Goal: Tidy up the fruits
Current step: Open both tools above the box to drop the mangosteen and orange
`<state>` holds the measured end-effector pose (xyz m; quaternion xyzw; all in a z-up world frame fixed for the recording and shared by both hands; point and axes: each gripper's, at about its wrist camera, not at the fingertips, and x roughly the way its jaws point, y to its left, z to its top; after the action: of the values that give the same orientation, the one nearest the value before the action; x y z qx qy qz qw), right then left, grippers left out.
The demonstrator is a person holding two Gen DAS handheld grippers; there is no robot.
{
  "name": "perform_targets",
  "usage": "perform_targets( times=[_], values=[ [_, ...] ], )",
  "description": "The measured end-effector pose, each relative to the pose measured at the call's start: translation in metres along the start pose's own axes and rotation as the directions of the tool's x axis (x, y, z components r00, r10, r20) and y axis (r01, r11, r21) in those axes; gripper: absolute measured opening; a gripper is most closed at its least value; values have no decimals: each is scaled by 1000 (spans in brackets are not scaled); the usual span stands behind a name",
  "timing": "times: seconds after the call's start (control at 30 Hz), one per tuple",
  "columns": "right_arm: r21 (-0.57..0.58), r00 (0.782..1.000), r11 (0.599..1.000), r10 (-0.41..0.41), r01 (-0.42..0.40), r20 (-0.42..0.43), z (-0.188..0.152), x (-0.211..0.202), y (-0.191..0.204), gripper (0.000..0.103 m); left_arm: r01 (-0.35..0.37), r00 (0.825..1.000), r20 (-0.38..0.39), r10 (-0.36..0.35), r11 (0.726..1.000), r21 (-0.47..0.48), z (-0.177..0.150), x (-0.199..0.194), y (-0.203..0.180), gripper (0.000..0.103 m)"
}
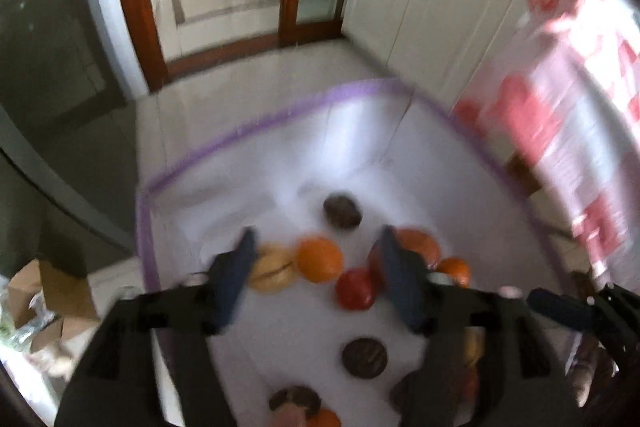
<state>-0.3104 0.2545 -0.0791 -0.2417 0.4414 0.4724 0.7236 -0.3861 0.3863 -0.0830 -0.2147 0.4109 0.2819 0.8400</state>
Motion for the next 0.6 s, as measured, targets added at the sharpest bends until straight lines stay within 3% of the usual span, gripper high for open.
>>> perform_targets(
  times=[0.03, 0.13, 0.2, 0.27, 0.33, 0.43, 0.53, 0.6],
  values=[
    [6, 1000, 1000, 7, -7, 16, 2, -9, -3, 64, 13, 998, 54, -13, 1000, 2, 5, -11, 1, 93],
    [-4, 997, 1000, 13, -13, 78, 6, -37, -6, 78, -8, 979, 204, 4, 1000, 16, 19, -48, 0, 101],
    [-13, 991, 1000, 2, 0, 132, 8, -55, -6, 85, -34, 951, 308, 25, 999, 23, 28, -75, 0, 101],
    [-38, 979, 999, -12, 21, 201, 8, -79, -3, 87, -67, 926, 373, 50, 997, 34, 34, -98, -3, 101],
    [-59, 973, 997, -27, 42, 230, 8, -93, -2, 87, -111, 913, 399, 90, 993, 31, 39, -116, -7, 101],
    [-40, 976, 998, -44, 53, 214, 5, -103, -4, 87, -171, 921, 359, 153, 985, 18, 42, -127, -12, 101],
    [24, 988, 999, -40, 36, 152, -6, -99, -7, 87, -103, 957, 278, 86, 993, 48, 41, -122, -13, 101],
    [44, 994, 999, -34, 30, 106, -11, -89, -8, 87, -108, 971, 221, 96, 993, 44, 34, -111, -10, 101]
  ],
)
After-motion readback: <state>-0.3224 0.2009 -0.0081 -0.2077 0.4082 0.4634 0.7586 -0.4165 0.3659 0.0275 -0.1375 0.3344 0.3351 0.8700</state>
